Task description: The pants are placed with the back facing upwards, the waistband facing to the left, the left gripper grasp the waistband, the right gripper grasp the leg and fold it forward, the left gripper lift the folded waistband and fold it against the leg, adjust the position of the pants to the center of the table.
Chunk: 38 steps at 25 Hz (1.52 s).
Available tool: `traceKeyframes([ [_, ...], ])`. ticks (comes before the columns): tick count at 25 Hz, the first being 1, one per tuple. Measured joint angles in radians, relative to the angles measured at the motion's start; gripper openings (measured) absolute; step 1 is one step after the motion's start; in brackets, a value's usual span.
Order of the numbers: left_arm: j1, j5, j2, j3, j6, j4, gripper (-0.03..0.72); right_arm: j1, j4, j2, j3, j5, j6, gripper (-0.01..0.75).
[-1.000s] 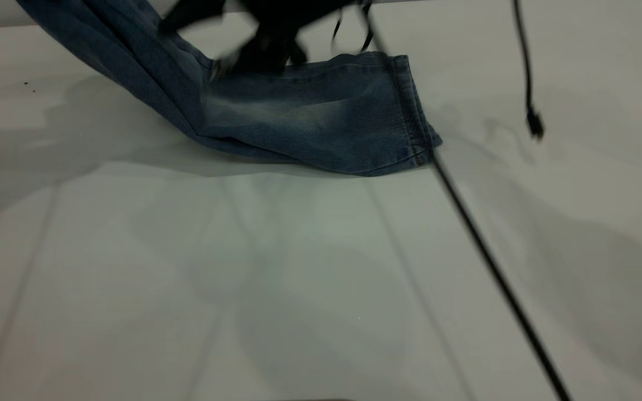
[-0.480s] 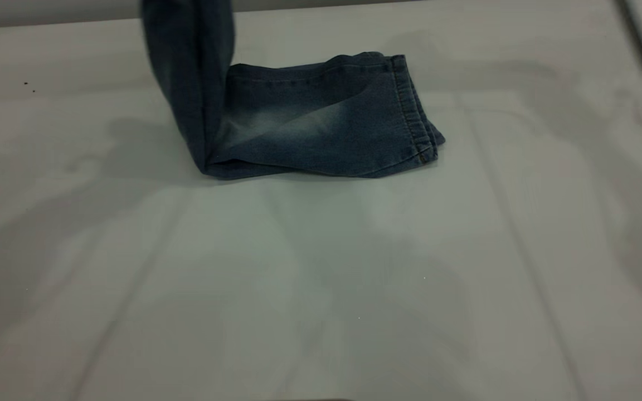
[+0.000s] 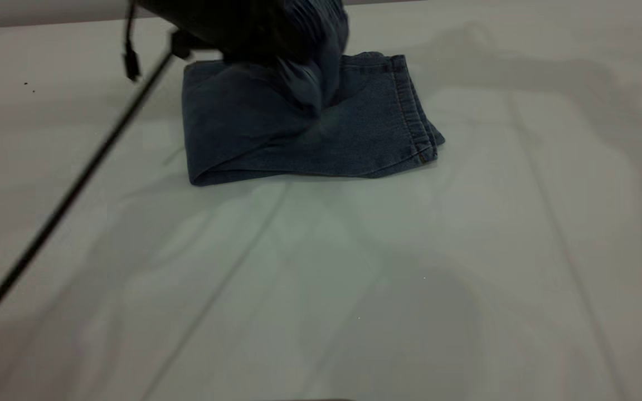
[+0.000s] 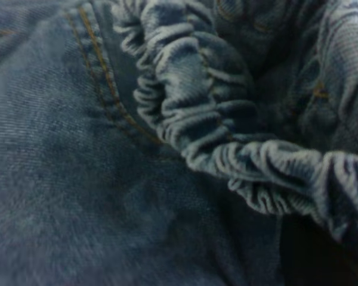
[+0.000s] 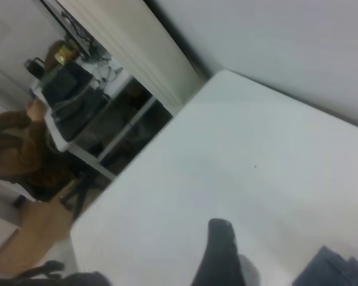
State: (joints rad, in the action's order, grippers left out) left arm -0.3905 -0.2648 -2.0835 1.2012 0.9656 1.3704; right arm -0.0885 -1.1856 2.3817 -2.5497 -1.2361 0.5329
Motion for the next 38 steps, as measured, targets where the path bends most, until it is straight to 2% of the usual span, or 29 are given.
traceKeyframes([
  [3, -0.001, -0.063, -0.069, 0.056, 0.010, 0.002, 0.161, -0.011, 0.053, 0.000, 0.000, -0.004, -0.016, 0.490],
  [6, -0.001, -0.119, -0.084, 0.085, 0.016, -0.025, 0.316, -0.011, 0.136, 0.000, 0.000, -0.007, -0.051, 0.490],
  [10, 0.001, -0.190, -0.050, 0.104, 0.017, -0.136, 0.553, -0.011, 0.260, 0.000, 0.000, -0.007, -0.108, 0.490],
  [13, 0.019, -0.210, 0.022, 0.104, 0.004, -0.223, 0.640, -0.011, 0.331, 0.000, 0.000, -0.007, -0.134, 0.490],
  [16, 0.073, -0.224, 0.121, 0.104, -0.023, -0.299, 0.645, -0.011, 0.365, 0.000, 0.000, -0.010, -0.159, 0.490],
  [20, 0.193, -0.245, 0.241, 0.104, -0.055, -0.342, 0.612, -0.028, 0.385, 0.000, 0.000, -0.010, -0.186, 0.490],
  [22, 0.249, -0.256, 0.297, 0.104, -0.060, -0.349, 0.591, -0.060, 0.415, 0.000, 0.004, -0.010, -0.207, 0.490],
  [25, 0.312, -0.269, 0.371, 0.104, -0.071, -0.354, 0.580, -0.152, 0.540, 0.007, 0.033, -0.009, -0.246, 0.490],
  [32, 0.342, -0.326, 0.472, 0.104, -0.087, -0.355, 0.580, -0.413, 0.938, 0.120, 0.048, -0.010, -0.491, 0.490],
  [35, 0.341, -0.371, 0.492, 0.104, -0.106, -0.355, 0.580, -0.484, 1.132, 0.188, 0.048, -0.009, -0.605, 0.490],
  [38, 0.342, -0.398, 0.504, 0.104, -0.116, -0.355, 0.580, -0.499, 1.258, 0.263, 0.048, -0.006, -0.710, 0.490],
])
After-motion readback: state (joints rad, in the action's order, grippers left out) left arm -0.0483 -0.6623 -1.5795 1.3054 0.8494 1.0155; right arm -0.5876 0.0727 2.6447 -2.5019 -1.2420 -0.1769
